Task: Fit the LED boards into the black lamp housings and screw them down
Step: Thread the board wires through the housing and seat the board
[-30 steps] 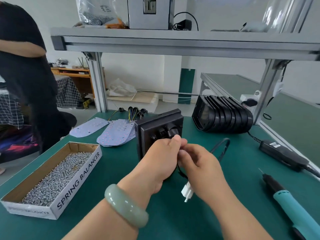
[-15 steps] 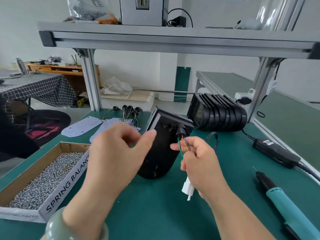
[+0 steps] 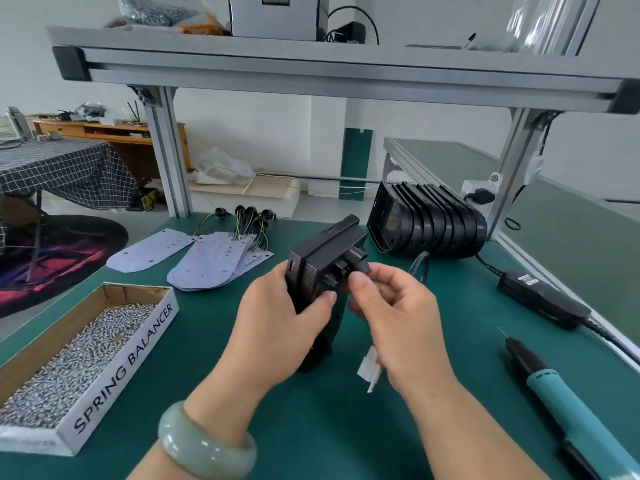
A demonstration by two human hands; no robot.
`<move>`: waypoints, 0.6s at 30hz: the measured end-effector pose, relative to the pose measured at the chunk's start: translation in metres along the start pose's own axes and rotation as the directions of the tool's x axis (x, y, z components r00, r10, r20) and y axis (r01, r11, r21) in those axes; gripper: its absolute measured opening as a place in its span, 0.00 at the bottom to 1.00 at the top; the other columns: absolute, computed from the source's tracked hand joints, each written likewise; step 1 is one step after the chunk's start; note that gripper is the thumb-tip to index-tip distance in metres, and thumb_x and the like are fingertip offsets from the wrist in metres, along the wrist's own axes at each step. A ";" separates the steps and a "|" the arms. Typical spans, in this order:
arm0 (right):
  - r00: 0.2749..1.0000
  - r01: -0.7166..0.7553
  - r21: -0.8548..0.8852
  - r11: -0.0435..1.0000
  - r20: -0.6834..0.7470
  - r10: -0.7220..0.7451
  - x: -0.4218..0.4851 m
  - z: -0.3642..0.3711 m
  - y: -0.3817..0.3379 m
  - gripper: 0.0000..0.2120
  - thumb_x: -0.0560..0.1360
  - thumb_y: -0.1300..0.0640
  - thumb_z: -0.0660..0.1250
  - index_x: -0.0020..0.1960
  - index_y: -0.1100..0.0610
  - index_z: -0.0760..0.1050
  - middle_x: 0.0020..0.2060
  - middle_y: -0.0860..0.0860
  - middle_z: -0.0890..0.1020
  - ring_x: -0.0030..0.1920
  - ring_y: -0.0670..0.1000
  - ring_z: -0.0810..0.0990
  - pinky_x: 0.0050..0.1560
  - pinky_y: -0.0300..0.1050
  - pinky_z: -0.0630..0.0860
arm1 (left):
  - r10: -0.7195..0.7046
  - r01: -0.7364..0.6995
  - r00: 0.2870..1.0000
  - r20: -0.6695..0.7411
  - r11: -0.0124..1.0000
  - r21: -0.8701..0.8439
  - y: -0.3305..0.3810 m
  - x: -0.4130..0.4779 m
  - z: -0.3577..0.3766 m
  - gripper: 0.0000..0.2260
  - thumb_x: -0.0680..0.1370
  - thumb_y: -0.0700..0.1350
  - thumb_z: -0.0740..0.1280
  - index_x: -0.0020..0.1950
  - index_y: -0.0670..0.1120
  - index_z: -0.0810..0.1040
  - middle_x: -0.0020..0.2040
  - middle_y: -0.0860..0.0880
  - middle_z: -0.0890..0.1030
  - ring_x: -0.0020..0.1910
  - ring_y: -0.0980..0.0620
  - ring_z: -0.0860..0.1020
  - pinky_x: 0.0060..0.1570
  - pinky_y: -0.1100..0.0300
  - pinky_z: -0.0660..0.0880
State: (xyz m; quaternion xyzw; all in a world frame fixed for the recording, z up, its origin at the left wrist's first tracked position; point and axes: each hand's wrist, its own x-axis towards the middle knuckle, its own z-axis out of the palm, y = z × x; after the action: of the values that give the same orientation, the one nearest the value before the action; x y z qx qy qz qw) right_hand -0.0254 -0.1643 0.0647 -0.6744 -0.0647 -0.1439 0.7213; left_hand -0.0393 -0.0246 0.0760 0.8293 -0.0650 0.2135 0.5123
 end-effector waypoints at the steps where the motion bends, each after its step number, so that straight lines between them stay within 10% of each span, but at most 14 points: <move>1: 1.000 0.001 0.053 0.999 -0.009 -0.001 -0.001 0.000 -0.002 0.03 0.73 0.58 0.71 0.47 0.55 0.80 0.36 0.49 0.85 0.35 0.42 0.82 0.38 0.33 0.77 | 0.007 -0.007 1.000 -0.012 1.000 -0.003 -0.001 -0.001 0.000 0.04 0.72 0.43 0.72 0.43 0.51 0.79 0.38 0.58 0.83 0.37 0.59 0.79 0.36 0.70 0.74; 10: 0.988 0.103 0.192 0.976 -0.135 -0.077 -0.007 0.002 -0.008 0.12 0.70 0.66 0.73 0.38 0.48 0.85 0.35 0.49 0.86 0.35 0.43 0.83 0.37 0.31 0.76 | 0.014 -0.011 0.999 0.034 0.997 -0.076 -0.001 -0.004 -0.002 0.09 0.67 0.50 0.68 0.45 0.50 0.80 0.41 0.51 0.83 0.41 0.52 0.80 0.41 0.62 0.76; 15: 0.951 0.300 -0.077 0.951 -0.058 -0.305 -0.012 -0.004 -0.012 0.22 0.71 0.62 0.74 0.40 0.32 0.81 0.35 0.37 0.84 0.36 0.36 0.81 0.39 0.25 0.73 | 0.020 -0.014 0.998 0.059 0.996 -0.092 -0.002 -0.005 -0.003 0.11 0.67 0.50 0.68 0.46 0.48 0.80 0.42 0.45 0.83 0.42 0.45 0.80 0.44 0.54 0.78; 18: 0.906 0.409 -0.272 0.871 0.007 -0.423 -0.012 -0.010 -0.013 0.13 0.71 0.54 0.73 0.46 0.35 0.80 0.35 0.47 0.83 0.33 0.46 0.78 0.34 0.32 0.73 | 0.039 -0.030 0.995 0.088 0.995 -0.096 -0.002 -0.005 -0.005 0.10 0.67 0.48 0.68 0.47 0.51 0.80 0.43 0.45 0.83 0.41 0.45 0.80 0.41 0.58 0.77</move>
State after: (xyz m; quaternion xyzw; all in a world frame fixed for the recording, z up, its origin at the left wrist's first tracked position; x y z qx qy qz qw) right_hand -0.0415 -0.1736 0.0733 -0.7316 -0.1692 -0.3209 0.5772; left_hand -0.0447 -0.0202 0.0736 0.8115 -0.1122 0.1817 0.5440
